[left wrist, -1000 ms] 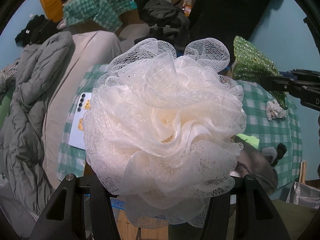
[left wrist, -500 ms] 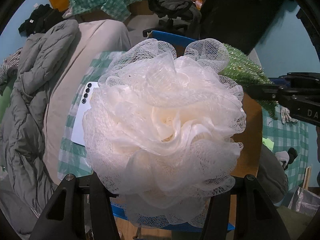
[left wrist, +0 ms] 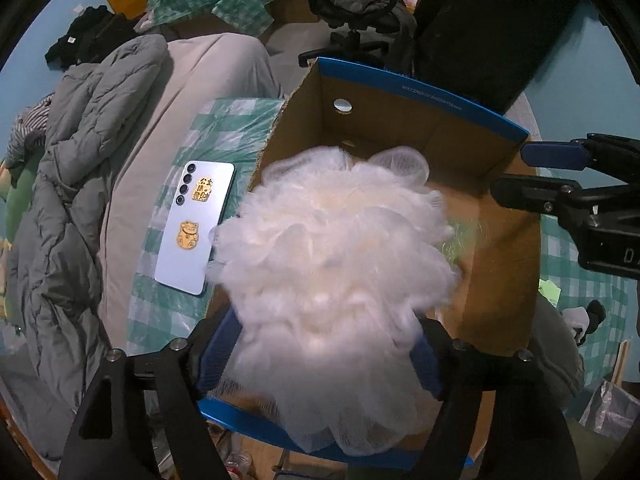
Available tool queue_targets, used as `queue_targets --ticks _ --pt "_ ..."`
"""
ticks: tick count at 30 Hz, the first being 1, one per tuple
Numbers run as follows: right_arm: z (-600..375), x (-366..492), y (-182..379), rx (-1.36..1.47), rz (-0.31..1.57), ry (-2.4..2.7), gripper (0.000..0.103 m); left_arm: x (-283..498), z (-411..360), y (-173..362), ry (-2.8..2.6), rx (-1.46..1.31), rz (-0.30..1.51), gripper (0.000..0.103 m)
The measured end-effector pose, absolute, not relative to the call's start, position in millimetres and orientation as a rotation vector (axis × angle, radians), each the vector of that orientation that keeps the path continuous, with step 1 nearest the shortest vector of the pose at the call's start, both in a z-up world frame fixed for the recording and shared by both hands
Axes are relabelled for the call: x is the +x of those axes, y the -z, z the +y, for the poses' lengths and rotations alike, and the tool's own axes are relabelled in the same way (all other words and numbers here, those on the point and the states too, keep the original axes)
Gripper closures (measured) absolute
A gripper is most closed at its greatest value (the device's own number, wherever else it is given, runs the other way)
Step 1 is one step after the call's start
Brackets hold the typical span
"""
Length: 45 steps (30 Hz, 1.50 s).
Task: Organize soft objects
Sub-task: 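Open both grippers to drop the puff and scrub pad into the box, then grasp the grey towel with the left gripper while the right grasps the white plastic bag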
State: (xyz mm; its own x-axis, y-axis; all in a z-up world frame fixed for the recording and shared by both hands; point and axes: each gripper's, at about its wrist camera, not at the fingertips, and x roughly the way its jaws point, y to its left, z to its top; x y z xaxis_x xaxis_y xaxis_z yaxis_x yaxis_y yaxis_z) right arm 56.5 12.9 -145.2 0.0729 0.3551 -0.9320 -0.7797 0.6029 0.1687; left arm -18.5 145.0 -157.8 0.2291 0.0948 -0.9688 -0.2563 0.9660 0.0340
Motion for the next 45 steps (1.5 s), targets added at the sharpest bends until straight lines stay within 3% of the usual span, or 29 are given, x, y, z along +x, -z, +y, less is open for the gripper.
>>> queue_targets --ticks 18,45 --pt "-42.0 59.4 113.6 -0.411 1.152 -0.848 0.039 -21.9 106.2 118.9 -0.224 -0.146 1.272 0.022" --pt "-207.6 75.3 114.4 -0.385 1.177 -0.666 0.039 -17.0 -12.6 126.8 -0.081 -0.145 1.34 0.022"
